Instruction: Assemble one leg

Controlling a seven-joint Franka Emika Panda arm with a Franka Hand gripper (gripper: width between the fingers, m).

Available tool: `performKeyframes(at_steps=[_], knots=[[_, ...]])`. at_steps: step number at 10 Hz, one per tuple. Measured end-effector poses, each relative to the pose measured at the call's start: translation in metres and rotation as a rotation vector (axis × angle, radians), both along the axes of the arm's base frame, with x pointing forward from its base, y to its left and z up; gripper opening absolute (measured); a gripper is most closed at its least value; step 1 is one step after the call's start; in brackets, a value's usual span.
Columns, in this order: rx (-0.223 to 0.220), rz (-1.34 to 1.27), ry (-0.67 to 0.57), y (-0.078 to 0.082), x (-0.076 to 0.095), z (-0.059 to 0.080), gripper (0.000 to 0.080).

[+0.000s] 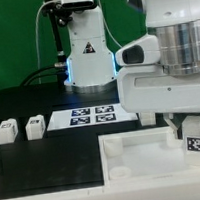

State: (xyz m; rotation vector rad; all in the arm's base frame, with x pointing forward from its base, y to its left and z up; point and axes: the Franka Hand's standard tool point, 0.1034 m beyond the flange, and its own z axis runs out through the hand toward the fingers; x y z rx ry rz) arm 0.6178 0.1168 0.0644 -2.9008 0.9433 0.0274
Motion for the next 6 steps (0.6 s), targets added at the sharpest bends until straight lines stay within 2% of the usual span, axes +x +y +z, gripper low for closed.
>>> performKeyframes(at_steps=[2,5,6], knots=[[0.01,-0.301,0.026,0.0,0.0077,-0.0006,0.0289],[0.035,-0.757,0.084,-0.0009,0.0101,-0.0004,0.0289],[0.057,-0.934,0.079,0.0015,0.0096,-0.0011,0.0291]])
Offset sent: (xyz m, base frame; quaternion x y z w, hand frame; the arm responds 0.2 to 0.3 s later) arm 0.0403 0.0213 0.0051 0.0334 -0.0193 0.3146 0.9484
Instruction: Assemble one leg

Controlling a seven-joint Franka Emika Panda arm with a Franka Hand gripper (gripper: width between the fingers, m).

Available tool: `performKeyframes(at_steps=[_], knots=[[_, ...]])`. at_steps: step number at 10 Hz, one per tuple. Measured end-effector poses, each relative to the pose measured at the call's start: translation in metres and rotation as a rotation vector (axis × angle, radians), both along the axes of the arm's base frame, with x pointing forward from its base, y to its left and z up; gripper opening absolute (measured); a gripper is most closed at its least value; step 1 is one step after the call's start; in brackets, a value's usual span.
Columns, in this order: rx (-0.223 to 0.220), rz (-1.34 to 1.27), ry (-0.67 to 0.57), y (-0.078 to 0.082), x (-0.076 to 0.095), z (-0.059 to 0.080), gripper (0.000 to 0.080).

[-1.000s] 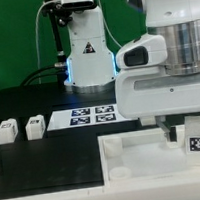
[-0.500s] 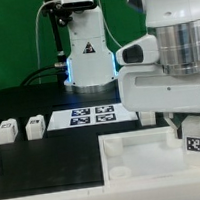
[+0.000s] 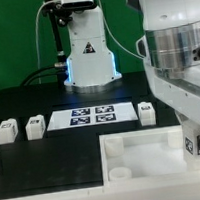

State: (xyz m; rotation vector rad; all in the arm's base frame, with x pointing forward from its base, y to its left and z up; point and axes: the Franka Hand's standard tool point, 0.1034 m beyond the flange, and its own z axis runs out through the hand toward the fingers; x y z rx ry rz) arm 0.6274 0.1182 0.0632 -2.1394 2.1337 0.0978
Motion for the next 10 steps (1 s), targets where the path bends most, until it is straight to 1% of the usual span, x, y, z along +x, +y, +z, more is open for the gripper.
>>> performKeyframes(at_steps=[2,3,4,5,6,7,8,9,10], knots=[[0.006,-0.298,-0.014,0.0007,-0.0008,0.0,0.0291],[0.007,-0.319,-0.011,0.0003,-0.0008,0.0001,0.0291],[0.007,-0.317,-0.011,0.0004,-0.0009,-0.0002,0.0318],[0.006,-0.31,-0.011,0.0008,-0.0012,-0.0011,0.0318],[0.004,-0.291,-0.013,0.0007,-0.0014,-0.0015,0.0519],[0.0,-0.229,-0.021,0.0007,-0.0015,-0.0016,0.0609],[-0.013,-0.066,-0.052,-0.0019,-0.0012,-0.0013,0.0609],[-0.028,0.126,-0.08,-0.0019,-0.001,0.0008,0.0638],[-0.036,0.289,-0.1,0.0023,-0.0013,0.0022,0.0647]])
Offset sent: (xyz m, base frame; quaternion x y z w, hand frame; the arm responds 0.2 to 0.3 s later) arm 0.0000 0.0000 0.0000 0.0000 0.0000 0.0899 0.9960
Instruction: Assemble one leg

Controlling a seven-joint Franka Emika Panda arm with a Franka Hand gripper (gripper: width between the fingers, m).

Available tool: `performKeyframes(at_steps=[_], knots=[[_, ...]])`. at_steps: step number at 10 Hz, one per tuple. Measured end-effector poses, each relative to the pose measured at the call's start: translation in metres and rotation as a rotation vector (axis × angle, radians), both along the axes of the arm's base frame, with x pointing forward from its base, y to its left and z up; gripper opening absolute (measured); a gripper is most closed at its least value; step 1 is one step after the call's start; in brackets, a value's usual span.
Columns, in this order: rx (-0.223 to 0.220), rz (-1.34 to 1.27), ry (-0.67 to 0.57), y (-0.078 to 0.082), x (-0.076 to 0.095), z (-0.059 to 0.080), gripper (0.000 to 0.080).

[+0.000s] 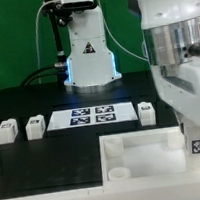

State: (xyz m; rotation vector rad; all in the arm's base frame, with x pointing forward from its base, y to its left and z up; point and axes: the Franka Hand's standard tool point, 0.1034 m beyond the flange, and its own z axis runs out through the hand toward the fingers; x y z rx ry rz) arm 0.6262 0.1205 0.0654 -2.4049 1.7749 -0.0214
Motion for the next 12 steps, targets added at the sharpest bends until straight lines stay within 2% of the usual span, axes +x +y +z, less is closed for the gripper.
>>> performKeyframes(at_steps=[4,5,6,7,8,10,11,12], knots=[[-0.055,0.443,-0.049,-0.004,0.001,-0.001,0.0649],[-0.121,0.755,-0.097,-0.008,0.003,0.0,0.0649],[-0.162,1.053,-0.119,-0.018,-0.001,-0.006,0.0649],[-0.169,1.158,-0.114,-0.026,-0.009,-0.013,0.0649],[-0.168,1.136,-0.116,-0.025,-0.007,-0.011,0.0649],[-0.165,1.105,-0.113,-0.025,-0.007,-0.012,0.0382],[-0.152,0.993,-0.104,-0.025,-0.007,-0.012,0.0266],[-0.138,0.867,-0.093,-0.024,-0.007,-0.012,0.0266]])
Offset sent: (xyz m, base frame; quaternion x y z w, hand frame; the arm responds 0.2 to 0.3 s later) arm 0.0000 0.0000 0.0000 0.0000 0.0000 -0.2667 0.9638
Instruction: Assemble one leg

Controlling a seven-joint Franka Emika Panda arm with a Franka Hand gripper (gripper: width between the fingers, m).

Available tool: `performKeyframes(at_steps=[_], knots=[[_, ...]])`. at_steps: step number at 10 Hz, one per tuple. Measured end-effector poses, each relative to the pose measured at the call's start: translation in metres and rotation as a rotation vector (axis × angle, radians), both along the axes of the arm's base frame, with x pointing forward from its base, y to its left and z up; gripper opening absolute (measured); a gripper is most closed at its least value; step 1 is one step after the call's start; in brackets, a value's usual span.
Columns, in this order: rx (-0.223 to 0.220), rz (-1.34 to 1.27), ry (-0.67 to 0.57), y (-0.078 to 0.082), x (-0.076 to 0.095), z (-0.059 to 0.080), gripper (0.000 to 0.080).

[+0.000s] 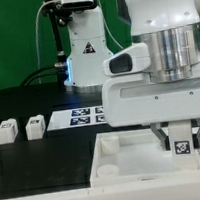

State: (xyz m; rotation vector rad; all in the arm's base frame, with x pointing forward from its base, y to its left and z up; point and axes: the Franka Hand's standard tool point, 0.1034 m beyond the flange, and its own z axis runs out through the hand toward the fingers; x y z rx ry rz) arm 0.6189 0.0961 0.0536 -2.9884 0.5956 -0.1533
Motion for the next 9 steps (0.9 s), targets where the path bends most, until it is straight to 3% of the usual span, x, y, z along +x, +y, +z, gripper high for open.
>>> performKeyframes(at_steps=[3,7,9], knots=[[0.046,-0.358,0.03,0.002,0.001,-0.001,0.0269],[0.166,-1.139,0.161,0.01,0.005,-0.002,0.0269],[0.183,-1.477,0.215,0.014,0.007,-0.001,0.0271]])
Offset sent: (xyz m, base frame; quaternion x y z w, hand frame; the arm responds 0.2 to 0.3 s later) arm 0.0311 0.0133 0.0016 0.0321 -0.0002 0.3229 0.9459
